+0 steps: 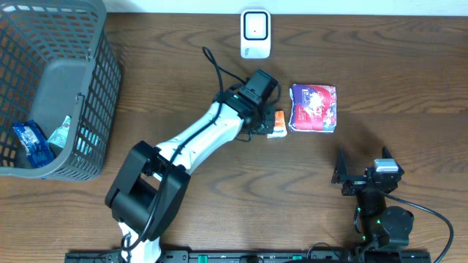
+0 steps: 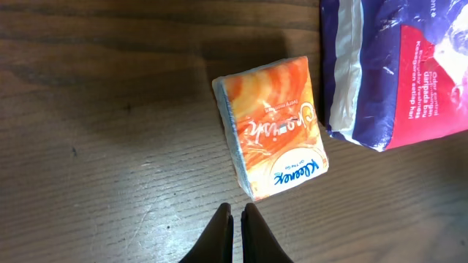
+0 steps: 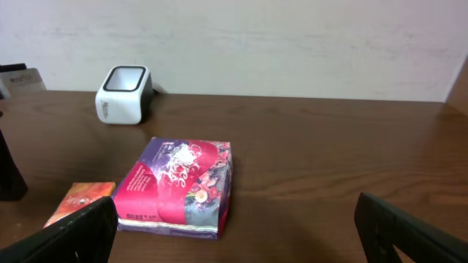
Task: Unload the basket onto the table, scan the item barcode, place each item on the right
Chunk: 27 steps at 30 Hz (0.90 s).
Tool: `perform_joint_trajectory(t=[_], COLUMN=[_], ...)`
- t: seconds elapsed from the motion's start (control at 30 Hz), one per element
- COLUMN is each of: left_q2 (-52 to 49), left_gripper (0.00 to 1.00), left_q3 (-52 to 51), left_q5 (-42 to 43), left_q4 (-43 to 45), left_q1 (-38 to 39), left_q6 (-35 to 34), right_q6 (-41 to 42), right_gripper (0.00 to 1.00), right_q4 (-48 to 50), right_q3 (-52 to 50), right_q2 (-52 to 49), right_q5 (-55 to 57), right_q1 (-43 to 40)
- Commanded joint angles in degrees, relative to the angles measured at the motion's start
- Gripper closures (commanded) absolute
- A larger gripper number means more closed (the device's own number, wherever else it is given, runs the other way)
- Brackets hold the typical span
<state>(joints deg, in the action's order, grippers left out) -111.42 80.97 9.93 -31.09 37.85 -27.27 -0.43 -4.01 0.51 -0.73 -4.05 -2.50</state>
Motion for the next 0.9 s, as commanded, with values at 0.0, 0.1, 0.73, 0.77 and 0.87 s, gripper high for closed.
perform_joint_trajectory(t=[0.0, 0.1, 0.73, 0.77, 0.87], left_q2=[0.0, -0.3, -9.3, -9.6, -9.8], left_gripper=[0.92, 0.93, 0.92, 0.92, 0.92], left_q3=[-0.2, -0.3, -0.3, -0.3, -0.3], left_q5=[-5.0, -4.4, 0.5, 0.5, 0.5], left_q4=[-0.2, -0.8, 0.6, 1.8, 5.3], left_q1=[0.3, 0.6, 4.3, 4.3, 4.3], left_q6=[-2.7, -5.8, -8.3, -7.1, -2.8], right_q6=[0.8, 0.8, 0.8, 0.8, 0.8], right_gripper=[0.01, 0.01, 0.01, 0.01, 0.01], right_q4=[-0.1, -0.1, -0.1, -0.1, -0.1], right_q3=[-0.2, -0.2, -0.2, -0.2, -0.2], right_q2=[0.2, 0.2, 0.2, 0.2, 0.2], right_q5=[-0.1, -0.1, -0.2, -0.1, -0.1], right_q1=[-0.3, -0.3, -0.3, -0.3, -0.3])
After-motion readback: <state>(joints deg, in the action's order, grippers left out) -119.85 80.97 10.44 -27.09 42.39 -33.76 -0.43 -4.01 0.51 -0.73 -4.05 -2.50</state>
